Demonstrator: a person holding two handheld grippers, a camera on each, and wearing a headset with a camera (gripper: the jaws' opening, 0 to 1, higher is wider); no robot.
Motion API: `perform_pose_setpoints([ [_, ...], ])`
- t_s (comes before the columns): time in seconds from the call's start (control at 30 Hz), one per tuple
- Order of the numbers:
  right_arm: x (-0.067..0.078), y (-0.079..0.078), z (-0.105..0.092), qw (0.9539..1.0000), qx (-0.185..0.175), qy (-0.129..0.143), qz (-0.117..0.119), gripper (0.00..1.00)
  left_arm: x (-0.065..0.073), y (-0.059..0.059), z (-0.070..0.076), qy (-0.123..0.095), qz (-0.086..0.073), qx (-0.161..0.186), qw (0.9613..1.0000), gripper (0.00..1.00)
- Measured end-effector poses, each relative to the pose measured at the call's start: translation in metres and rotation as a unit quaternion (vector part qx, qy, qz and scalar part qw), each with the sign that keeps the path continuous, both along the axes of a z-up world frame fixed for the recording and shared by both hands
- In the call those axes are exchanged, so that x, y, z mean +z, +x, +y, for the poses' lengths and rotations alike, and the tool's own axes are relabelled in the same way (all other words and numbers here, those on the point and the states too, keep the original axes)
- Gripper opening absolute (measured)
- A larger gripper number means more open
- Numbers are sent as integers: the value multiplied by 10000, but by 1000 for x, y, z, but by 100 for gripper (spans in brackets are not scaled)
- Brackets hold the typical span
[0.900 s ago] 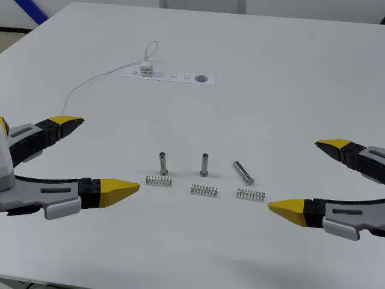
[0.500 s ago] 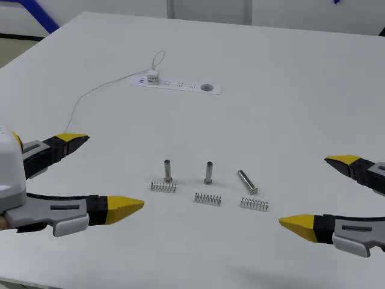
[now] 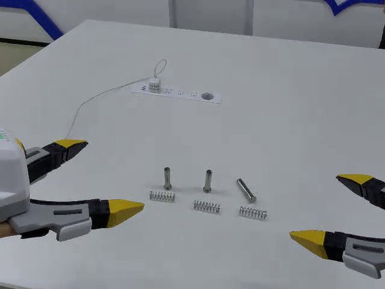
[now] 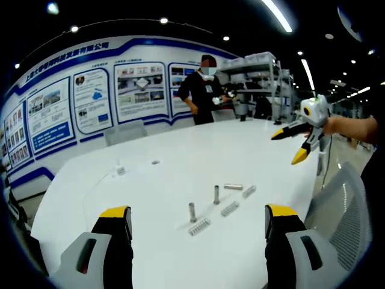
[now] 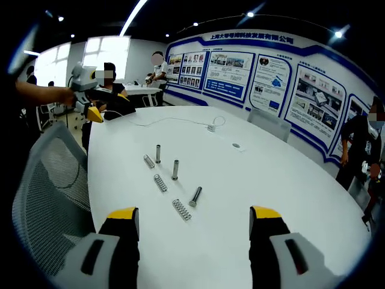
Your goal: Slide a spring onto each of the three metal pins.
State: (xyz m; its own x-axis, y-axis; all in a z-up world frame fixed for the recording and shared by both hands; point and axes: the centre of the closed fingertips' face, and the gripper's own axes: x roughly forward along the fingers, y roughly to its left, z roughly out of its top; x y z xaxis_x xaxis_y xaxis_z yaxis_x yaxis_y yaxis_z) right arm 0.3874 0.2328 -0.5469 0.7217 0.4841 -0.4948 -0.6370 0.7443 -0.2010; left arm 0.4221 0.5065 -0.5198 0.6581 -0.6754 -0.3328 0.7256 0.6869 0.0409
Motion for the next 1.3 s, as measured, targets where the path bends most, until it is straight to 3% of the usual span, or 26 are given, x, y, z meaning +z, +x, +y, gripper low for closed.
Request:
perform_pose_setpoints([
  [0.3, 7, 9, 3, 9998, 15, 182, -82, 75, 4, -1, 0, -7, -52, 40, 10000, 92],
  [0.5, 3, 10, 2, 9998, -90, 182, -15, 73, 4, 1, 1, 8, -44, 30, 10000, 91],
  [0.6, 2, 8, 1, 9998, -127, 167, 9, 72, 5, 3, 1, 105, -186, 44, 9998, 87],
  [0.7, 2, 7, -1, 9995, -226, 218, 26, 71, 6, 4, 1, -36, -96, 51, 9999, 87],
  [1.03, -5, 8, -6, 9983, -443, 361, 101, 67, -5, 6, -4, -33, 37, -81, 10000, 87],
  [1.23, -14, 18, -8, 9965, -668, 427, 251, 63, -12, 11, -6, -67, 75, -89, 9999, 86],
  [1.3, -18, 23, -6, 9970, -648, 321, 275, 63, -15, 13, -5, -79, 63, -63, 9999, 85],
])
